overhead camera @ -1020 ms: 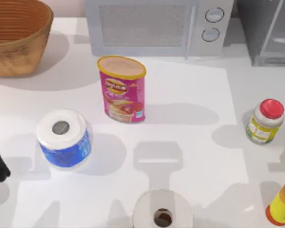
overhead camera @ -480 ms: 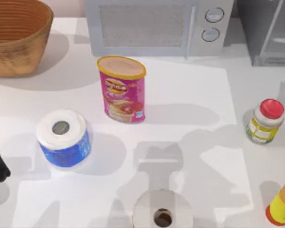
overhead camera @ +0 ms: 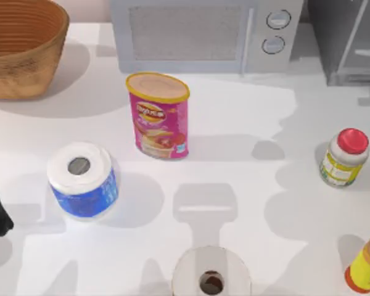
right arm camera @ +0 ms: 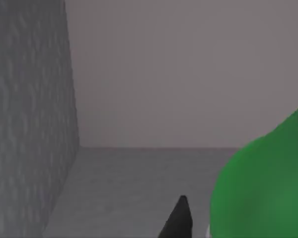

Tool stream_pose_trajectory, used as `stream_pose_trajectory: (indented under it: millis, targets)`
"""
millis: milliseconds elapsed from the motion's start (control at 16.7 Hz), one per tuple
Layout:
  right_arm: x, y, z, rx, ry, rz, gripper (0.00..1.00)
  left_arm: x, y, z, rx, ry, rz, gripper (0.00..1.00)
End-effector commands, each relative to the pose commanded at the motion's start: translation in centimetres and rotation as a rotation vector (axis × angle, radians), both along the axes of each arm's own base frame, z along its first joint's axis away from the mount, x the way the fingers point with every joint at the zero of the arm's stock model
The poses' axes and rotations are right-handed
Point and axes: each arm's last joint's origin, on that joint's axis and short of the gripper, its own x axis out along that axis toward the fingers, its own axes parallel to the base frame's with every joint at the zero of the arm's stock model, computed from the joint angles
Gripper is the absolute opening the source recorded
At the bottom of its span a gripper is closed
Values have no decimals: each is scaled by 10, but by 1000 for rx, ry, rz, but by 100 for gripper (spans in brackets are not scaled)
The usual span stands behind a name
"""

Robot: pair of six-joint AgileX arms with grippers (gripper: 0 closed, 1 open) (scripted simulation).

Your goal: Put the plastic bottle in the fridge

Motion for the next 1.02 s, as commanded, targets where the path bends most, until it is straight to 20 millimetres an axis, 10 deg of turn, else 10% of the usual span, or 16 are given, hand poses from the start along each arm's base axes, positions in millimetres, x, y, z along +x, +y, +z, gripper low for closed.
stream_pose_trajectory:
  millis: [360, 1020]
  targets:
    - [41, -24, -43, -7, -11, -9, 1, 0, 0, 0, 0, 0, 0, 100]
    - [66, -24, -62, 8, 43, -8, 1, 0, 0, 0, 0, 0, 0, 100]
